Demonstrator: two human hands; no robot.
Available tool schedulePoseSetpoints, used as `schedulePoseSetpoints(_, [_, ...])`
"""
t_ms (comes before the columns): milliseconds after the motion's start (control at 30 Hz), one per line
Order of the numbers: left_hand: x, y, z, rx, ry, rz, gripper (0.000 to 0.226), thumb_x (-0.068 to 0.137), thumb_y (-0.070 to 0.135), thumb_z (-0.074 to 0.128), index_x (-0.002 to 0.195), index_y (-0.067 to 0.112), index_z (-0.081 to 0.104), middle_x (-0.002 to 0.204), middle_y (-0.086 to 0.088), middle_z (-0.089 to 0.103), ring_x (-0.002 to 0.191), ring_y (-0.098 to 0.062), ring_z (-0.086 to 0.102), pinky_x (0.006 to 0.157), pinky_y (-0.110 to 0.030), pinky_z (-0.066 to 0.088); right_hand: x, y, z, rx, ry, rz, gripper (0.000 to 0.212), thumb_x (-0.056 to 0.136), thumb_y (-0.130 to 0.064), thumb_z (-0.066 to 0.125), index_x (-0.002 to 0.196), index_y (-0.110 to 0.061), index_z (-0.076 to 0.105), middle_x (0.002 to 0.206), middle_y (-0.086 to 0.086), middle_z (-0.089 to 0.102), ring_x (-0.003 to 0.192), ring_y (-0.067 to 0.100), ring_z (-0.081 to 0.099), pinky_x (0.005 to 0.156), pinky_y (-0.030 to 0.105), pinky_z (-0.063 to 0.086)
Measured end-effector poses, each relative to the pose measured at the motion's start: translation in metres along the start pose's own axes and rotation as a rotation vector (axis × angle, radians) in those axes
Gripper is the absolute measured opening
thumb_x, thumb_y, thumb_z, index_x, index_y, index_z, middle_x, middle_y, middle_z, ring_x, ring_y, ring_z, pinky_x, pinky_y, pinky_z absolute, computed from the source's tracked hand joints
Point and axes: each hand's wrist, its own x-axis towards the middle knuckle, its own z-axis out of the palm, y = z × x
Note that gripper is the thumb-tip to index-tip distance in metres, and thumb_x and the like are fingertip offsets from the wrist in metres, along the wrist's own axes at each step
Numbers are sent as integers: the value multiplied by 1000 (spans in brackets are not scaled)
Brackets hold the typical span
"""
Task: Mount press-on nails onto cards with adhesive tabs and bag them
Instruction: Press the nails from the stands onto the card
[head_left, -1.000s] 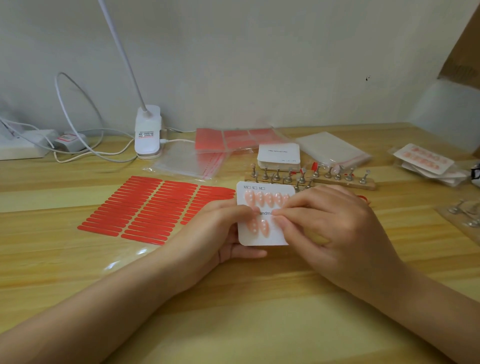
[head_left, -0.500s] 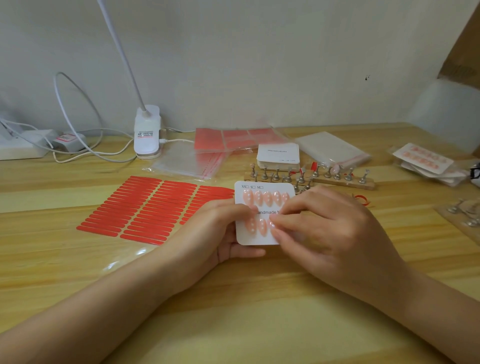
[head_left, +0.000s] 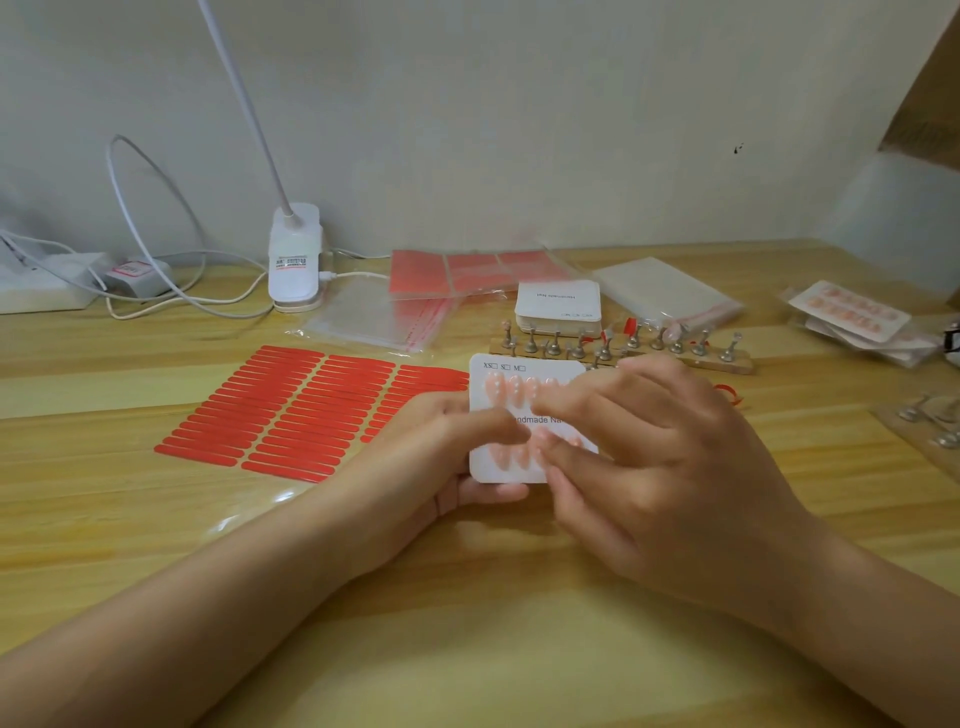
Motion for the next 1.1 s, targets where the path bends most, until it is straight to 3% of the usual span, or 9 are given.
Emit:
schedulePoseSetpoints(167, [-4, 1, 0, 69, -14, 10, 18, 82, 5, 63, 91, 16, 74, 95, 2, 73, 87, -7, 68, 62, -17, 53, -3, -1, 2, 436, 28, 389, 36, 86, -22, 41, 80, -13, 75, 101, -2, 58, 92, 12, 49, 82, 33, 38])
schedulePoseSetpoints(267, [-4, 2, 2, 39, 19, -11, 21, 80, 10, 64, 100, 12, 70, 97, -1, 73, 87, -9, 69, 61, -16, 54, -6, -2, 5, 709, 85, 545, 31, 87, -24, 40, 98, -23, 69, 104, -5, 53, 100, 6, 50, 88, 21, 38])
schedulePoseSetpoints(367, [-4, 2, 2, 18, 48, -17, 29, 76, 11, 66, 104, 12, 67, 97, -2, 73, 87, -11, 70, 60, -16, 54, -4, 0, 3, 777, 143, 635, 22, 86, -25, 48, 101, -24, 64, 104, -6, 53, 101, -6, 48, 89, 5, 32])
schedulePoseSetpoints(467, [-3, 2, 2, 3, 57, -22, 30, 76, 9, 66, 106, 12, 65, 98, -2, 73, 89, -12, 70, 61, -17, 54, -4, 1, 3, 789, 132, 750, 18, 77, -23, 60, 94, -31, 59, 92, -12, 58, 91, -8, 51, 81, 2, 33])
schedulePoseSetpoints(567, [-4, 1, 2, 6, 49, -17, 26, 77, 9, 66, 102, 14, 68, 98, -1, 73, 89, -11, 69, 60, -17, 54, -4, 1, 3, 849, 84, 890, 24, 69, -34, 65, 88, -31, 51, 79, -9, 63, 80, -3, 57, 70, 4, 37])
schedulePoseSetpoints(700, [-4, 0, 2, 41, 22, -1, 21, 76, 12, 67, 96, 16, 72, 98, 1, 73, 89, -9, 69, 61, -16, 52, -2, 0, 4, 934, 0, 922, 34, 68, -37, 72, 87, -32, 45, 73, -10, 65, 67, 3, 59, 62, 12, 42])
schedulePoseSetpoints(933, [-4, -1, 2, 78, 8, 13, 25, 71, 18, 68, 95, 20, 73, 95, -1, 74, 87, -10, 69, 63, -16, 52, -1, 1, 5, 1001, -48, 875, 32, 68, -30, 68, 82, -36, 40, 74, 8, 61, 63, 3, 53, 67, 27, 43])
schedulePoseSetpoints(1100, [-4, 0, 2, 51, 31, -16, 24, 70, 15, 69, 94, 15, 73, 95, -3, 74, 88, -11, 70, 62, -16, 52, 0, 2, 4, 1011, -51, 842, 29, 72, -25, 67, 86, -31, 41, 74, 6, 60, 63, 3, 53, 70, 23, 42])
